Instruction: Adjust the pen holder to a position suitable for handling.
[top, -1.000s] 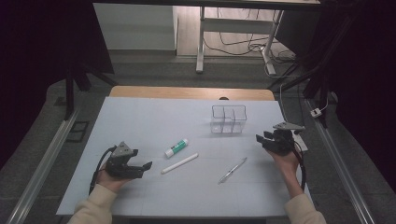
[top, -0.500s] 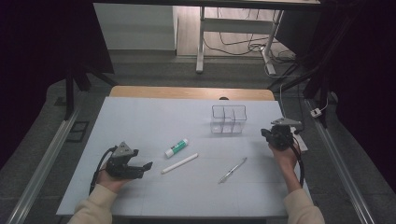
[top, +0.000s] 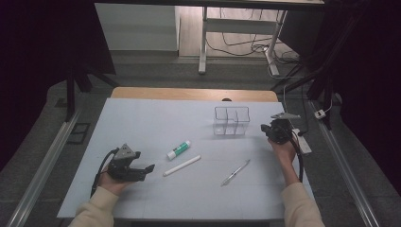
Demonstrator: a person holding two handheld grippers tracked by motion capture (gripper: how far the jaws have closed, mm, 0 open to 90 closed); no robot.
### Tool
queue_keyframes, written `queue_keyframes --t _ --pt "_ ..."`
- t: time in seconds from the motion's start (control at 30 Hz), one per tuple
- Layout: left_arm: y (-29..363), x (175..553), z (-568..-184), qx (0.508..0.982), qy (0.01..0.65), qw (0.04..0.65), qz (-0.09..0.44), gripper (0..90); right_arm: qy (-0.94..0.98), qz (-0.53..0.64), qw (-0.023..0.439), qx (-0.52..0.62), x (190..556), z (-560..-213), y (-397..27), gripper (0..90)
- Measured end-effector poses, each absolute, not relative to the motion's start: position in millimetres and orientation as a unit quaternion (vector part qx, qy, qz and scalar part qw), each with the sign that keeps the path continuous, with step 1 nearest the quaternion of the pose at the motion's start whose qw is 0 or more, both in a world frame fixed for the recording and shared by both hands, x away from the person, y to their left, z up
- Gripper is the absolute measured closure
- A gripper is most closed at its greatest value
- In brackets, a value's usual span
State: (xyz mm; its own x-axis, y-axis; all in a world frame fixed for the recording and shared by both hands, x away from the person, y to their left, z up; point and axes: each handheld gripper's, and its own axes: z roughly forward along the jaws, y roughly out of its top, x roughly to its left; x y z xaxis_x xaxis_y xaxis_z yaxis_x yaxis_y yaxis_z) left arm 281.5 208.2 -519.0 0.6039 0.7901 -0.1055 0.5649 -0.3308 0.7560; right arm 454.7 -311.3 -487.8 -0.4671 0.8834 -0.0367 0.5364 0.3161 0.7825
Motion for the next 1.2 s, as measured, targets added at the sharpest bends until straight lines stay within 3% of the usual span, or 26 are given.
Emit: queue_keyframes --t 1.2 --pt "207 282 -521 0.805 0.421 0.392 0.142 20.6 0.812 0.336 0.229 0.419 468 -502 -269 89.0"
